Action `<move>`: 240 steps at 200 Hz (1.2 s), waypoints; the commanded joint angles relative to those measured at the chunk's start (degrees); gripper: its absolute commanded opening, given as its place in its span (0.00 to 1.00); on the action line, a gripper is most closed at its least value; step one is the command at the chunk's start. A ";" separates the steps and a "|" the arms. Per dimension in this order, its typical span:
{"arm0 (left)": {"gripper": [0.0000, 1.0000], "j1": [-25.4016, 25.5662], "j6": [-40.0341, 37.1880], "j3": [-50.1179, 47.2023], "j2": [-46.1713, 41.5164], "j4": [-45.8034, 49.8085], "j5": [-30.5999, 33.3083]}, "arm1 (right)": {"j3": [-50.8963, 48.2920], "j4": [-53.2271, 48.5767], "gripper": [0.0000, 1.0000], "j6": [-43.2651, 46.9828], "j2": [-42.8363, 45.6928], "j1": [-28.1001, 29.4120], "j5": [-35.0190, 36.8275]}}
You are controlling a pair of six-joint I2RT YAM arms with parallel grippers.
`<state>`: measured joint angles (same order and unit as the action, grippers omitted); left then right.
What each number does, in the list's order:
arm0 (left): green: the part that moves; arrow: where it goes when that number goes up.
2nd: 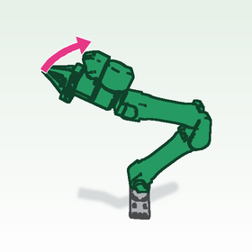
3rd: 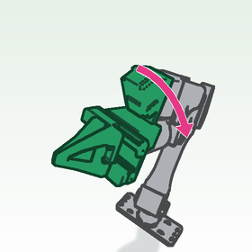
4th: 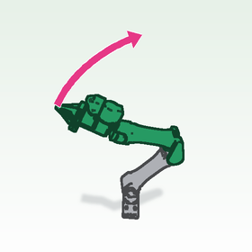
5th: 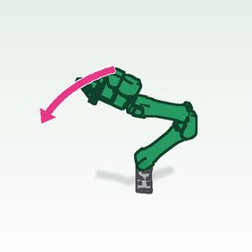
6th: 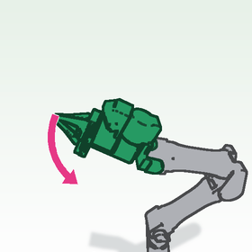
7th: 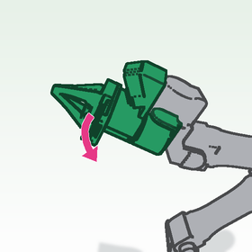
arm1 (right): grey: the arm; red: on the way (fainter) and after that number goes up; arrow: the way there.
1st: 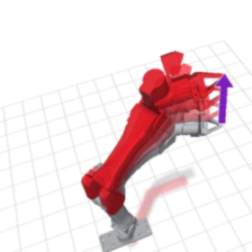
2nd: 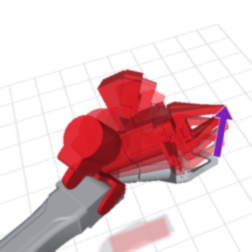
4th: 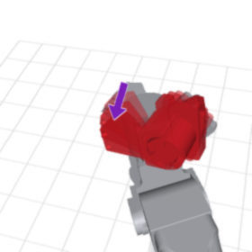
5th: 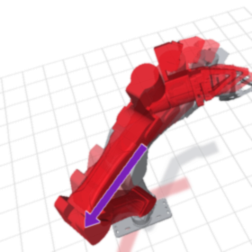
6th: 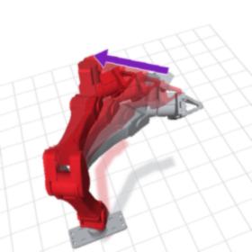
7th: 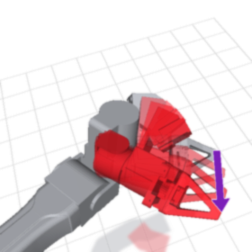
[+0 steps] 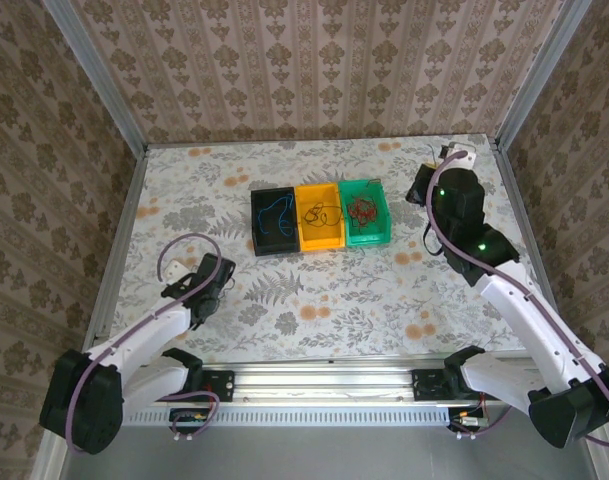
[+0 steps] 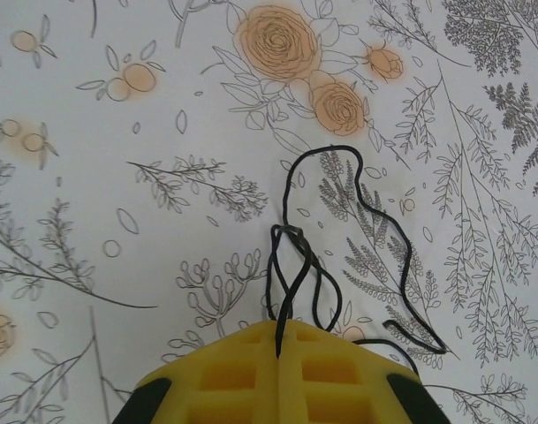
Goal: Untangle the cables
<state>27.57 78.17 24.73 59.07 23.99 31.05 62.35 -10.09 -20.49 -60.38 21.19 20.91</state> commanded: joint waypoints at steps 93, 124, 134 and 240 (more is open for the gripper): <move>0.00 2.42 1.44 0.49 5.88 -0.42 -1.17 | 32.99 5.22 0.02 -1.02 -31.74 11.36 -33.74; 0.00 2.57 1.46 0.67 5.62 0.13 -1.13 | 41.90 0.81 0.02 -1.88 -43.23 11.67 -35.28; 0.00 2.66 1.58 0.76 5.37 0.66 -0.99 | 42.59 0.09 0.02 -1.72 -45.45 11.93 -35.32; 0.00 2.67 -0.77 0.93 4.21 0.12 -0.27 | 37.52 -6.29 0.04 1.71 -56.18 17.04 -30.23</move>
<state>29.98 79.05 24.73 63.51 23.75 29.82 100.12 -14.41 -19.53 -113.56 37.89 -11.60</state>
